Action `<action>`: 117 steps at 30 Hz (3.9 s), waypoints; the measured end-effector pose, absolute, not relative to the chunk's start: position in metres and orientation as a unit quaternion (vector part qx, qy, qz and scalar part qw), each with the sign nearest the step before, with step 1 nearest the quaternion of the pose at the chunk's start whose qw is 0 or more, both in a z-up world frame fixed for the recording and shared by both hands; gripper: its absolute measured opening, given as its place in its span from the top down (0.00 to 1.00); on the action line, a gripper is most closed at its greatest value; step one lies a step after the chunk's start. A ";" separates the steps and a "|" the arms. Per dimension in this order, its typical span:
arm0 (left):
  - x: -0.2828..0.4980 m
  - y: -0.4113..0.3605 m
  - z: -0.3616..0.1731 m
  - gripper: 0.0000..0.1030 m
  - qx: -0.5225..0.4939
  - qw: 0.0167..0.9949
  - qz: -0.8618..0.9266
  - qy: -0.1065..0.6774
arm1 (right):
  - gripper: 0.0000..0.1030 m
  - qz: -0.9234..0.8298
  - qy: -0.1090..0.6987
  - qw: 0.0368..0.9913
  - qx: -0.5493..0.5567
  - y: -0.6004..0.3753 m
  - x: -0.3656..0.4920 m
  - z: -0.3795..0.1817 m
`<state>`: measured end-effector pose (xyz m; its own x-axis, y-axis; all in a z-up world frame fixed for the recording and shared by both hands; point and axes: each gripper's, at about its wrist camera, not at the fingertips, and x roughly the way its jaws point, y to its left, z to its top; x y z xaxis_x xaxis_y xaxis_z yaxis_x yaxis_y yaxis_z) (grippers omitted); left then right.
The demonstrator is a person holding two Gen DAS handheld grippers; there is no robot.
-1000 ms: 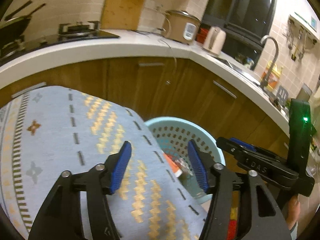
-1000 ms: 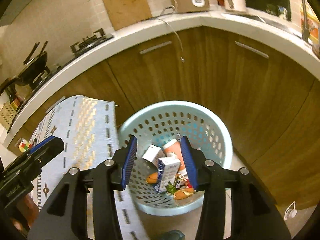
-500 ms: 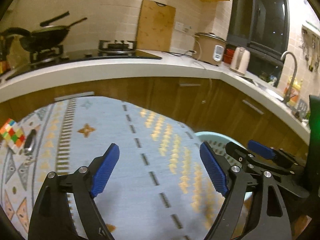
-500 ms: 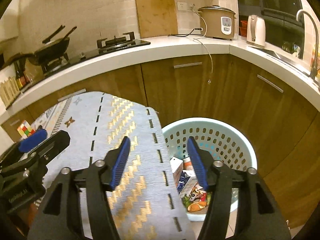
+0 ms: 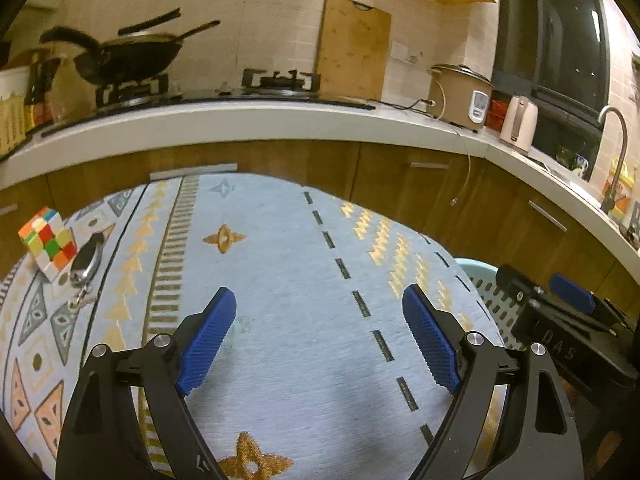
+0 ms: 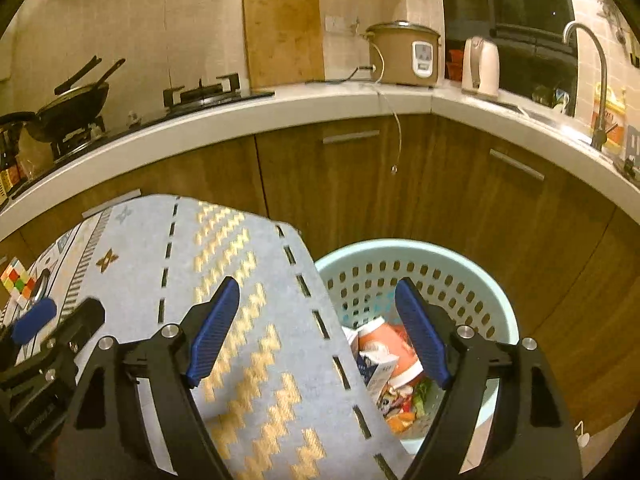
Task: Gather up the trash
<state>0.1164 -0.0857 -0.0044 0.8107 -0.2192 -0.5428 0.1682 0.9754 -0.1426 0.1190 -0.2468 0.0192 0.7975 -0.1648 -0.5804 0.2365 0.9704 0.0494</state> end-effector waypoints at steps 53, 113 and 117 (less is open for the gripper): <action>0.129 -0.063 -0.014 0.19 -0.095 0.938 -0.061 0.328 | 0.22 -0.112 0.236 0.963 0.059 -0.226 0.110 0.034; 0.131 -0.060 -0.017 0.19 -0.103 0.934 -0.057 0.338 | 0.18 -0.114 0.244 0.960 0.073 -0.234 0.114 0.031; 0.131 -0.060 -0.017 0.19 -0.104 0.934 -0.057 0.338 | 0.18 -0.115 0.244 0.960 0.074 -0.234 0.114 0.031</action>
<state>0.1306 -0.0597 -0.0172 0.7649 -0.1764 -0.6195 0.0362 0.9720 -0.2321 0.1138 -0.2337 0.0314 0.8550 -0.1840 -0.4848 0.2560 0.9628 0.0861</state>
